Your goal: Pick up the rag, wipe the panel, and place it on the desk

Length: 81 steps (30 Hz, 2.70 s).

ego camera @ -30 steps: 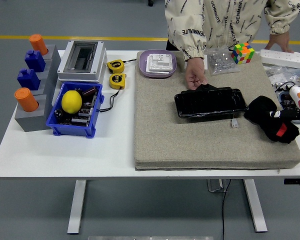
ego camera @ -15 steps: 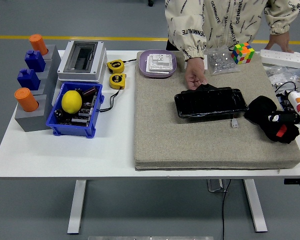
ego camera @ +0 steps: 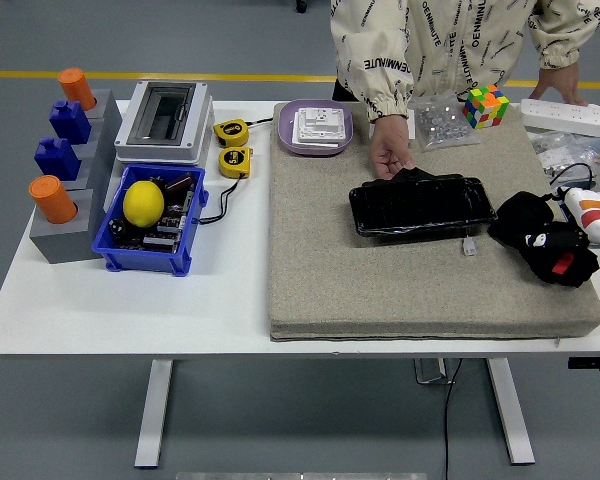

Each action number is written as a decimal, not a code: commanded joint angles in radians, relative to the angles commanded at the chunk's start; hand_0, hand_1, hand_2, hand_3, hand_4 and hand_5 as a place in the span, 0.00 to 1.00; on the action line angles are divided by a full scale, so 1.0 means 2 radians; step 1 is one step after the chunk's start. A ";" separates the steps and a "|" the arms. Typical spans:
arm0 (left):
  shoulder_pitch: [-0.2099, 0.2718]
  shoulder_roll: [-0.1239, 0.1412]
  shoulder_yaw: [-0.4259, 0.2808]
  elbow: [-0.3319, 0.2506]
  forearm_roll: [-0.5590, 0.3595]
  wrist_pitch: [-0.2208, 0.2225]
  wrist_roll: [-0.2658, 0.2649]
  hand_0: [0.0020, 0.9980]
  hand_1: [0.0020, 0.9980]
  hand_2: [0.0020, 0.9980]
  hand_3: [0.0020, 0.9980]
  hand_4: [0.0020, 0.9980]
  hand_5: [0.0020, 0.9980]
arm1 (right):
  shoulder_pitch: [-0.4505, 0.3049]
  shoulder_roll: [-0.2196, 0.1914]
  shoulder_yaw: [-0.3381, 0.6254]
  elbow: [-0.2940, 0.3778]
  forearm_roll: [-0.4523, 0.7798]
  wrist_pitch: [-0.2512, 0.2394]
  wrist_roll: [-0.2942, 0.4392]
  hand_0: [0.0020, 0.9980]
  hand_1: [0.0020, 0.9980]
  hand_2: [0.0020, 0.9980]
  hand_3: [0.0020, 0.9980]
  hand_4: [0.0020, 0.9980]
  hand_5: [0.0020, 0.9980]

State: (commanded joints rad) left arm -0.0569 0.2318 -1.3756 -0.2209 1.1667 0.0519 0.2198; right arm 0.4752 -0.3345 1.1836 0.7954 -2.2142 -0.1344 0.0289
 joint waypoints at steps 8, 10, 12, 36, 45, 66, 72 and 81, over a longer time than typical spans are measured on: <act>0.000 0.000 0.001 0.000 -0.001 0.000 0.000 0.64 0.66 0.68 0.57 0.61 0.51 | -0.002 0.007 0.000 -0.006 0.001 -0.003 0.001 0.75 0.71 0.77 0.75 1.00 0.59; -0.001 0.000 0.002 0.000 -0.001 0.000 0.000 0.64 0.66 0.68 0.57 0.61 0.51 | -0.002 0.008 0.000 -0.007 0.002 -0.003 0.002 0.75 0.71 0.77 0.75 1.00 0.59; -0.001 0.000 0.002 0.000 -0.002 0.000 0.000 0.64 0.66 0.68 0.57 0.61 0.51 | -0.003 0.010 -0.001 -0.008 0.002 -0.003 0.002 0.75 0.71 0.77 0.75 1.00 0.59; 0.001 0.002 0.007 0.000 -0.004 0.000 0.000 0.63 0.66 0.68 0.57 0.61 0.51 | -0.003 0.021 0.006 -0.019 0.005 -0.024 0.001 0.57 0.62 0.69 0.70 1.00 0.58; 0.002 0.003 0.010 0.000 -0.005 0.000 0.000 0.64 0.66 0.68 0.57 0.61 0.51 | 0.000 0.031 -0.001 -0.046 0.014 -0.055 0.006 0.46 0.54 0.61 0.59 1.00 0.55; -0.001 0.001 0.008 0.000 -0.004 0.000 0.000 0.64 0.66 0.68 0.57 0.61 0.51 | 0.013 0.048 0.003 -0.074 0.028 -0.110 0.010 0.35 0.44 0.48 0.47 1.00 0.47; -0.001 0.001 0.008 -0.001 -0.004 0.000 0.000 0.64 0.66 0.69 0.57 0.61 0.51 | 0.014 0.051 -0.001 -0.083 0.029 -0.120 0.009 0.31 0.41 0.46 0.45 1.00 0.41; 0.000 0.001 0.006 0.000 -0.003 0.000 0.000 0.64 0.66 0.69 0.57 0.61 0.51 | 0.012 0.052 0.000 -0.090 0.028 -0.127 0.008 0.24 0.36 0.41 0.42 1.00 0.16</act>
State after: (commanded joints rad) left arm -0.0573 0.2335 -1.3628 -0.2219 1.1600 0.0512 0.2199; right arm 0.5002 -0.2304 1.1833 0.6156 -2.1590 -0.3890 0.0442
